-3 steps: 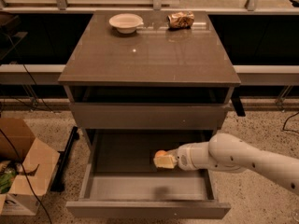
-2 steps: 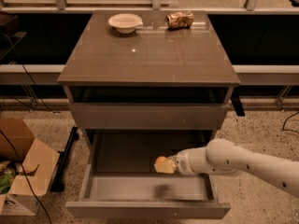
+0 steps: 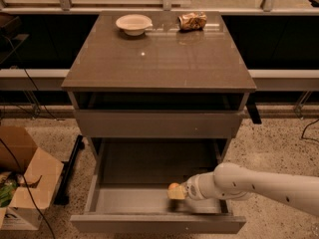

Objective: Place orange into middle drawer

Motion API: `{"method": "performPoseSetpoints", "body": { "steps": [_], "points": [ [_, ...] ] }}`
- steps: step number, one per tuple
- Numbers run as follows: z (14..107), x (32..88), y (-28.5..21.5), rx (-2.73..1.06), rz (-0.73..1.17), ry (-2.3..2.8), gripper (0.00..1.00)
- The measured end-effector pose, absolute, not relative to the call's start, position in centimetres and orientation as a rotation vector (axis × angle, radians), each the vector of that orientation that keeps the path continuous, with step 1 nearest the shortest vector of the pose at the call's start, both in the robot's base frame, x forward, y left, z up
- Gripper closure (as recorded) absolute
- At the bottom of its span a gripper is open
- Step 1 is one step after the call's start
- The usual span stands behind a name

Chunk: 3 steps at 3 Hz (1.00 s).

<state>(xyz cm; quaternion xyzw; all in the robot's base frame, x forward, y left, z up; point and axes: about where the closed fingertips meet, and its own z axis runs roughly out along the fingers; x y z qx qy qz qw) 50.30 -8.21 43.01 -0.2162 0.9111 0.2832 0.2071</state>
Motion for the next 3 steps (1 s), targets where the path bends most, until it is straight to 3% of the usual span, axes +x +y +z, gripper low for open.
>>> {"method": "performPoseSetpoints", "body": {
  "steps": [3],
  "points": [
    [38.3, 50.1, -8.6, -0.556, 0.698, 2.577, 0.12]
  ]
}}
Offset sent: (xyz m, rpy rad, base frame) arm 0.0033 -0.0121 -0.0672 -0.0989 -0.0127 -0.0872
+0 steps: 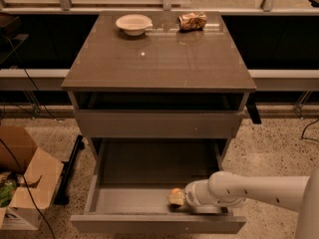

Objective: Place orange into middle drawer

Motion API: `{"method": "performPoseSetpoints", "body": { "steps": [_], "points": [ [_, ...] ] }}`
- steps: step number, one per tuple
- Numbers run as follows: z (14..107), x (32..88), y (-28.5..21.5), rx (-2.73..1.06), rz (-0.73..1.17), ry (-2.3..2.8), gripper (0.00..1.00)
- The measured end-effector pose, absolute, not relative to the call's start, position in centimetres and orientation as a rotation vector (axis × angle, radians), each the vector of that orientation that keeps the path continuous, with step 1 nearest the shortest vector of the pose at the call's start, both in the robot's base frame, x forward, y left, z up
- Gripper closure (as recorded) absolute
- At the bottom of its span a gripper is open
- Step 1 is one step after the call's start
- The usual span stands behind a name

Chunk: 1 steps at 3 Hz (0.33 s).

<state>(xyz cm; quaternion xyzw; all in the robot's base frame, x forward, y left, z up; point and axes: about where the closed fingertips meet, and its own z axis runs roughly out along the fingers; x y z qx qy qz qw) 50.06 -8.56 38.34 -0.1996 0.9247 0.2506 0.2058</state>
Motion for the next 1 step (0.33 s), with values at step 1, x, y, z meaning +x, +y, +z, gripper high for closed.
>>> {"method": "performPoseSetpoints", "body": {
  "steps": [1],
  "points": [
    [38.29, 50.01, -8.45, -0.558, 0.701, 2.578, 0.0]
  ]
}}
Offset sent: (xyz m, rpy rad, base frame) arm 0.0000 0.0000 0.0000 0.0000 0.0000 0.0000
